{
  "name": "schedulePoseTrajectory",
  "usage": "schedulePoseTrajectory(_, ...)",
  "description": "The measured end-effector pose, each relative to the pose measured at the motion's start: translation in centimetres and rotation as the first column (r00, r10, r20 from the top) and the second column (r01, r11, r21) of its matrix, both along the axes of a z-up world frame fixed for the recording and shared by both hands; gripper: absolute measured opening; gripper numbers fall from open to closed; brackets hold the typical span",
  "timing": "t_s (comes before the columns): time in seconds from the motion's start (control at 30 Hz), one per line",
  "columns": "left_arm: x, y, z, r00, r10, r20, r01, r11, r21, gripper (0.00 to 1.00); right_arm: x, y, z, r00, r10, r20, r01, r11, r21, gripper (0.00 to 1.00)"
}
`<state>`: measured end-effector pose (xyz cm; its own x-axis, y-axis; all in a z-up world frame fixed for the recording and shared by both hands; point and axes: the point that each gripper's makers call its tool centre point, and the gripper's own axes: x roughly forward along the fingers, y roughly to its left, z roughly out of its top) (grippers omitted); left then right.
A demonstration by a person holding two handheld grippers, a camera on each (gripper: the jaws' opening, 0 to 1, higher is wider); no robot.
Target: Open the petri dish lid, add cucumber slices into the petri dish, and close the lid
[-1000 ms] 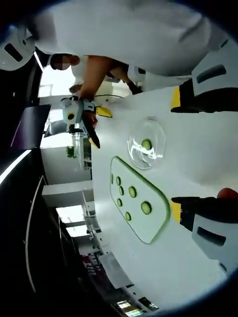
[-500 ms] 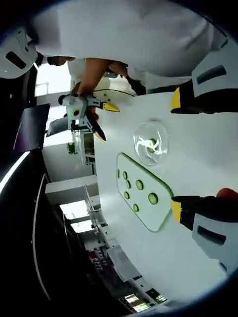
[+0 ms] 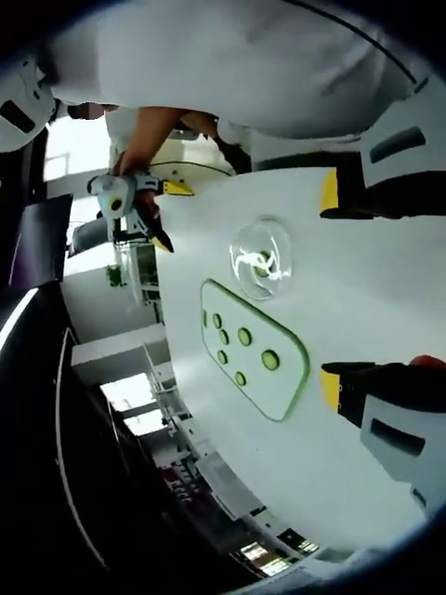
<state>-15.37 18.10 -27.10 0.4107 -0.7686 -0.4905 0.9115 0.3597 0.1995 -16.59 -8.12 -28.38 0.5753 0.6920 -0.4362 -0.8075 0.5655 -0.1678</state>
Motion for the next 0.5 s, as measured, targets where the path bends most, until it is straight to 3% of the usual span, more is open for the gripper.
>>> schedulePoseTrajectory(0.03, 0.0, 0.0, 0.1, 1.000, 0.002, -0.003, -0.002, 1.000, -0.004, 0.60, 0.0, -0.1, 0.0, 1.000, -0.003, -0.003, 0.003, 1.000, -0.004, 0.73)
schedulePoseTrajectory(0.1, -0.3, 0.0, 0.1, 1.000, -0.003, -0.006, 0.003, 1.000, 0.000, 0.60, -0.6, -0.4, -0.6, 0.997, -0.017, -0.074, 0.016, 1.000, -0.012, 0.72)
schedulePoseTrajectory(0.2, -0.4, 0.3, -0.6, 1.000, -0.010, -0.002, 0.010, 0.999, 0.047, 0.61, -0.3, -0.6, -0.5, 0.999, -0.021, -0.039, 0.019, 0.999, -0.039, 0.72)
schedulePoseTrajectory(0.5, -0.7, 0.4, -0.9, 1.000, -0.013, -0.016, 0.014, 0.998, 0.069, 0.61, -0.6, -0.9, -0.6, 0.998, -0.035, -0.051, 0.032, 0.997, -0.064, 0.72)
